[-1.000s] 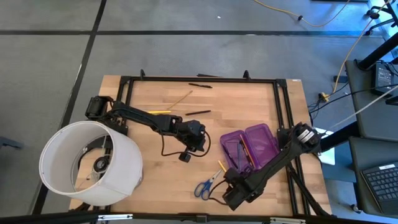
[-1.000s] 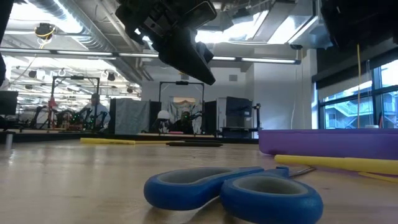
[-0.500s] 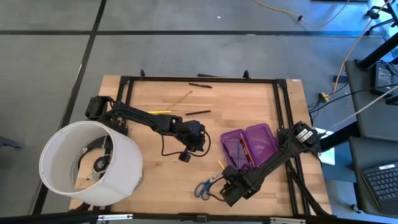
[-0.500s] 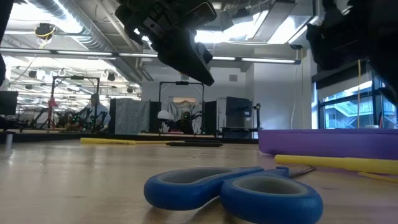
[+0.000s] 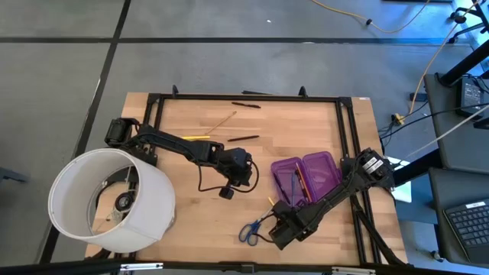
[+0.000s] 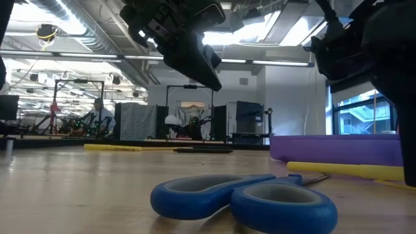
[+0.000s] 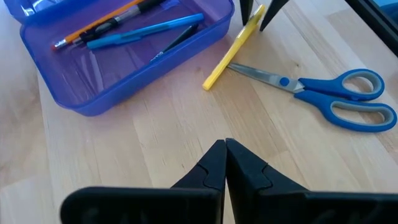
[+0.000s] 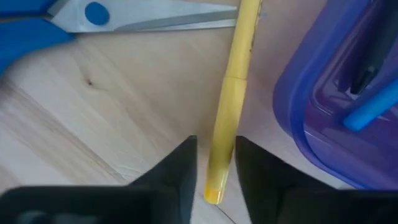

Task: Pick & place school supplies into a supply box
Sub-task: Put the bottom yellow pen into the supply box

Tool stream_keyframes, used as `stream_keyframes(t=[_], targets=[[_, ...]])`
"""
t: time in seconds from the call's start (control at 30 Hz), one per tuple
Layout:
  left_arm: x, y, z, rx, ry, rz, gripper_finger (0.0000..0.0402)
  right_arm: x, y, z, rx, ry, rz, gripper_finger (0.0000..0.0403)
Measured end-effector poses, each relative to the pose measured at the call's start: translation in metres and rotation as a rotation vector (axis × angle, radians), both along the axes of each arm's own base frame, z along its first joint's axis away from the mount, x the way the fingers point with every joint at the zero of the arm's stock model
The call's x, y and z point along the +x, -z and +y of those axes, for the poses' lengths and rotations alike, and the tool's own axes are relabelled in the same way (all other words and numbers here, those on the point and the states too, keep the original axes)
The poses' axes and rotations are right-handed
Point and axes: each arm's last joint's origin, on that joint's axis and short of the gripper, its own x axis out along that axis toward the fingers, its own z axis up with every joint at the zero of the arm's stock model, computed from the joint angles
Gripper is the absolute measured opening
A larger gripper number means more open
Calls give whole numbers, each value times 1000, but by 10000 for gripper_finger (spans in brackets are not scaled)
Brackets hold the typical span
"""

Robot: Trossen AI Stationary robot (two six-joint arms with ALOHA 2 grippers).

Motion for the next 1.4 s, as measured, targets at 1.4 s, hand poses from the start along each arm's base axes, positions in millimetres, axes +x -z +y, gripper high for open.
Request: stream_keyframes(t=[1.4], targets=[[-11,8,-9,-128,-151,189,5,-35,-118,-40,-118,75,300,47]])
